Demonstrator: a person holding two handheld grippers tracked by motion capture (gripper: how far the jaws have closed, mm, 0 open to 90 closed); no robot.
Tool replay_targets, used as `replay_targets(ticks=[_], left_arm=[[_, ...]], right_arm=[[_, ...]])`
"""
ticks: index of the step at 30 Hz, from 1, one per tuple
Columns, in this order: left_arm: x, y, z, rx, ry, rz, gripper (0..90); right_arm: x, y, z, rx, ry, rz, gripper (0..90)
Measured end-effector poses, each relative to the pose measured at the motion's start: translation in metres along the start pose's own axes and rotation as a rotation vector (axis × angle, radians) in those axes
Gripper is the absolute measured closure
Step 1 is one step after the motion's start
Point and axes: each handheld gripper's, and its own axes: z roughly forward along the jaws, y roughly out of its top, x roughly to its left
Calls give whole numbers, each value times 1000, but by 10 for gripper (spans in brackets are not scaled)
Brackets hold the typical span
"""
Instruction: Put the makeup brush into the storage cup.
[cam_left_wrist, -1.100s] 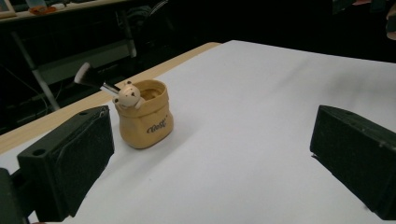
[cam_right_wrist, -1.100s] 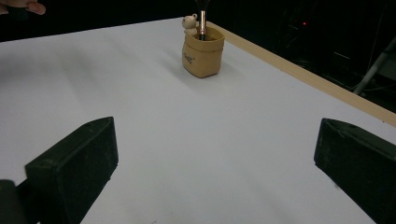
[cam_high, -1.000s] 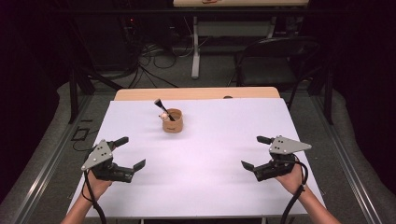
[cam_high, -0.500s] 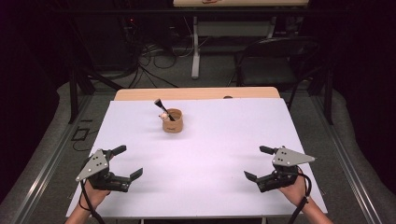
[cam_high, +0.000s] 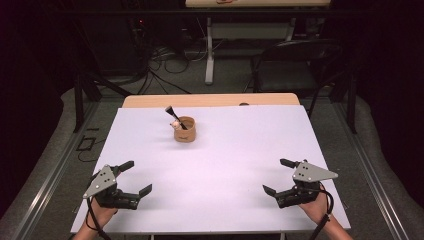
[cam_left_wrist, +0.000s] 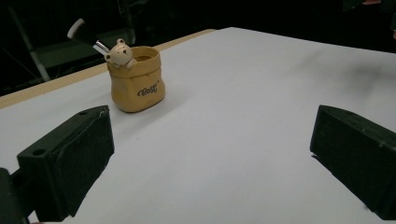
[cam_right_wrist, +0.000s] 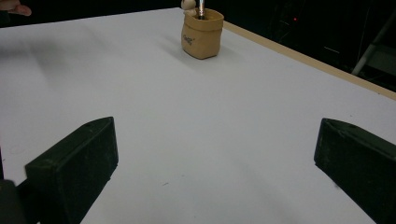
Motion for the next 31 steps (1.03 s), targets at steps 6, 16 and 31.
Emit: replay_targets(ticks=[6,16,31], left_arm=[[1,-3,1,12,10,-2,0],[0,-4,2,23,-19,3,0],[0,-3,1,16,-18,8,0]], right_arm=[[-1,-1,-1,2,-1,11,0],[-3,-3,0,24,0,20,0],[-2,-2,-1,16,0,18,0]])
